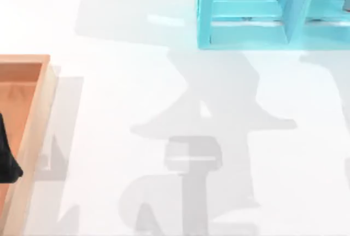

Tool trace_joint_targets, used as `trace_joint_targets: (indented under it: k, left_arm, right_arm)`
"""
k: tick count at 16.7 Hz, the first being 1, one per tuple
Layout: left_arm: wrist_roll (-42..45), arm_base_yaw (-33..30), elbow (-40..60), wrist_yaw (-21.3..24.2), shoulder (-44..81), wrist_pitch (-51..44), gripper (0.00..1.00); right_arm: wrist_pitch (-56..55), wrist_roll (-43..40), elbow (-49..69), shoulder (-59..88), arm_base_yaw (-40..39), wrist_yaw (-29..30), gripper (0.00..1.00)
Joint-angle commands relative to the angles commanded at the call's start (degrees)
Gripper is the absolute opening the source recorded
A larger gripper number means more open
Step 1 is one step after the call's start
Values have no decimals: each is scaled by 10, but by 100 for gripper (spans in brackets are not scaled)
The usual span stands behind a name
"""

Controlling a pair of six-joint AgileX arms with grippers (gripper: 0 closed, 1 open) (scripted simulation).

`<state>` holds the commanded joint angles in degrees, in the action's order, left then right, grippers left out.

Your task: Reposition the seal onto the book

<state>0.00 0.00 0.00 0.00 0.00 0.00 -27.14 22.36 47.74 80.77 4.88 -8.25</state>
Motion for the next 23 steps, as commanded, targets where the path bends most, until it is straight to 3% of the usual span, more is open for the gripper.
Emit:
trace_joint_targets:
  k: [5,13,17,23]
  left_arm:
    - [0,0,0,0,0,0,100]
    - [0,0,0,0,0,0,100]
    - [0,0,0,0,0,0,100]
    - [0,0,0,0,0,0,100]
  right_arm:
    - [71,4,-57,-114,5,-5,0]
    - [68,-9,-53,-104,-15,8,0]
    - [45,-88,-21,-44,-121,73,0]
    - [-1,-320,37,96,-389,236,0]
